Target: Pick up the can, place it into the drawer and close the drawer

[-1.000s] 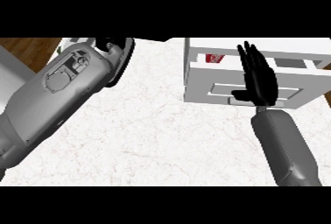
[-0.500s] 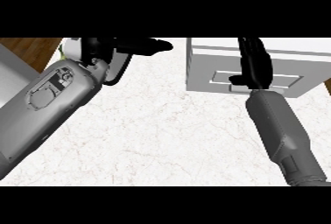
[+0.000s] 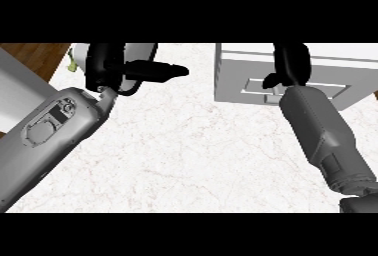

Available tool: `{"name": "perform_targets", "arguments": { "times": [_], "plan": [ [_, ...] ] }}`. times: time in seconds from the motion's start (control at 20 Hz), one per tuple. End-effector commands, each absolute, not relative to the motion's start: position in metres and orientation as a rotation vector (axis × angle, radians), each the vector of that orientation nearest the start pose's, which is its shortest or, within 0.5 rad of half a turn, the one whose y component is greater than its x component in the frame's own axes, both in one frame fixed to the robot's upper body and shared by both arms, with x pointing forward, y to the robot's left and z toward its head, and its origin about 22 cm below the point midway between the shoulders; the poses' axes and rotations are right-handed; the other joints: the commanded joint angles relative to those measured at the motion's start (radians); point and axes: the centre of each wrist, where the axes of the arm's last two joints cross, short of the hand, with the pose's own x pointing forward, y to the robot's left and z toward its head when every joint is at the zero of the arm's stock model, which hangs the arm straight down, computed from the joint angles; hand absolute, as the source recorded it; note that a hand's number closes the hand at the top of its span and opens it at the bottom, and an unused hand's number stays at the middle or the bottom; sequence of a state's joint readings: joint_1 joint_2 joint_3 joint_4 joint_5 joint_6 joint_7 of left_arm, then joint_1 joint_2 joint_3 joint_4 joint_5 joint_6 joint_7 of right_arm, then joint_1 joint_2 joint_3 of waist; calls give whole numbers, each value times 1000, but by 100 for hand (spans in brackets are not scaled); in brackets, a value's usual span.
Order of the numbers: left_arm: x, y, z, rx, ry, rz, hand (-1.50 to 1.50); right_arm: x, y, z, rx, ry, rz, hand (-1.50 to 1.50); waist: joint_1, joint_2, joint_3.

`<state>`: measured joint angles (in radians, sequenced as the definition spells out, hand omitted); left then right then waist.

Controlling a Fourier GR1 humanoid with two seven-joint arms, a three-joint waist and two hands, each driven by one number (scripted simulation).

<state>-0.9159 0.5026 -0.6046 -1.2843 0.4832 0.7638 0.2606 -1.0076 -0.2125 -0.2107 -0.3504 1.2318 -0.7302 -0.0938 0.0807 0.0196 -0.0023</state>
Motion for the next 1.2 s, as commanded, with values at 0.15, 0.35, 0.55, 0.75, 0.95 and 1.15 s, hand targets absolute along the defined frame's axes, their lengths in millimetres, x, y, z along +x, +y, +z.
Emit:
{"name": "perform_targets", "arguments": {
  "times": [0.15, 0.35, 0.55, 0.75, 0.95, 1.15],
  "plan": [
    [363, 150, 177, 228, -1715, -77, -150, 458, -210, 84, -1367, -1692, 789, -150, 9, 7, 5],
    [358, 150, 159, 223, -1719, -90, -150, 465, -206, 101, -1318, -1699, 808, -150, 12, 12, 5],
    [349, 153, 156, 226, -1721, -99, -150, 461, -189, 90, -1199, -1816, 664, -150, 22, 7, 8],
    [350, 161, 151, 214, -1709, -77, -150, 468, -184, 110, -1057, -1880, 526, -150, 18, 10, 8],
    [351, 165, 155, 237, -1729, -80, -150, 469, -162, 117, -932, -1929, 443, -150, 6, 5, 6],
    [343, 168, 155, 222, -1704, -65, -150, 467, -164, 108, -755, -1939, 280, -150, -13, -13, 7]
  ]
}}
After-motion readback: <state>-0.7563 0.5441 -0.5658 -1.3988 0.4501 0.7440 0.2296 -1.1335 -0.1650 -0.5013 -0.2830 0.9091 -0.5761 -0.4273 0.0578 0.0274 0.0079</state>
